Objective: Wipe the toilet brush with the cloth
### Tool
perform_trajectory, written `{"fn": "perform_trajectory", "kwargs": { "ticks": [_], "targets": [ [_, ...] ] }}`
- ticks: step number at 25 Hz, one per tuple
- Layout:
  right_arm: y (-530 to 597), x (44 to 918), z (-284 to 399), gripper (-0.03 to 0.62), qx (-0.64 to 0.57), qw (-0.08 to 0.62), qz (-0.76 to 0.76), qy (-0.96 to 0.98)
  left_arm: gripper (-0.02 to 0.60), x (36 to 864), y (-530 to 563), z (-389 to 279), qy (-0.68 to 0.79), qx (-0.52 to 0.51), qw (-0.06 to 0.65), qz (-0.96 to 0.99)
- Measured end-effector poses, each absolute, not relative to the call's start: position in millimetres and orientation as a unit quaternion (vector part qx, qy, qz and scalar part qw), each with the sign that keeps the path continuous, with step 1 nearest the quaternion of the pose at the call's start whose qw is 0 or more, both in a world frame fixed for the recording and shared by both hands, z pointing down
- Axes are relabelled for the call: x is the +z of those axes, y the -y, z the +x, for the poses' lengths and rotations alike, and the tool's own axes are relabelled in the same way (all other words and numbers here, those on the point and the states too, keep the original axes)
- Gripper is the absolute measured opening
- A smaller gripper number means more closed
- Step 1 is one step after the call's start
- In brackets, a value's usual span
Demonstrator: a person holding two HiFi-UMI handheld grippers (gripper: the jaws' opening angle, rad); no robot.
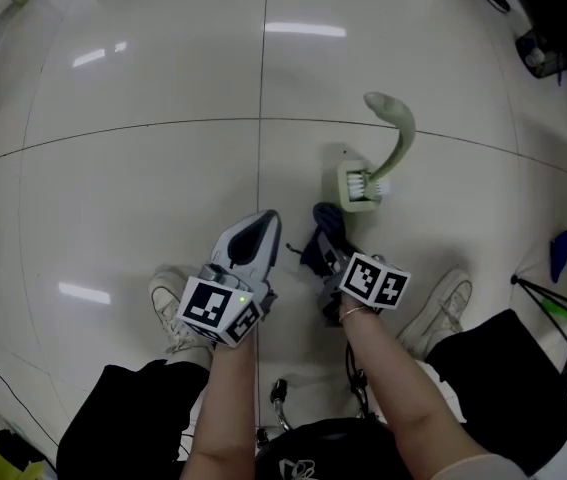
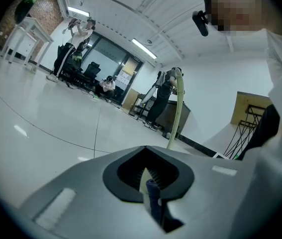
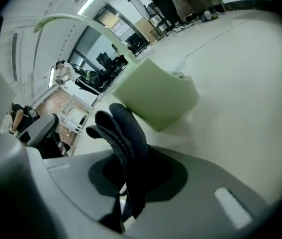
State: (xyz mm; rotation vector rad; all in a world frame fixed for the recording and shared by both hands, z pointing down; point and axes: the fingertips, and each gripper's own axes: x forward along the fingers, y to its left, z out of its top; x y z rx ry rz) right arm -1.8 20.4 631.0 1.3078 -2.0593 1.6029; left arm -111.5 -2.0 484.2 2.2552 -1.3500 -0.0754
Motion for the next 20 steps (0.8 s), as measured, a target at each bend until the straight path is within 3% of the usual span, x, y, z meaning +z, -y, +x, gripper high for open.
{"fn": "perform_trajectory", "kwargs": {
  "ticks": [8,20],
  "targets": [
    [26,561,-77,0.064,0.521,0.052,0.376,0.765,0.006,472,9,-112,0.502,-0.040,0.245,0.829],
    [37,581,-46,0.063,0.561,0.017,0.440,0.701,0.006,478,12,-123,0.502,-0.036,0.249,0.828]
  ]
}}
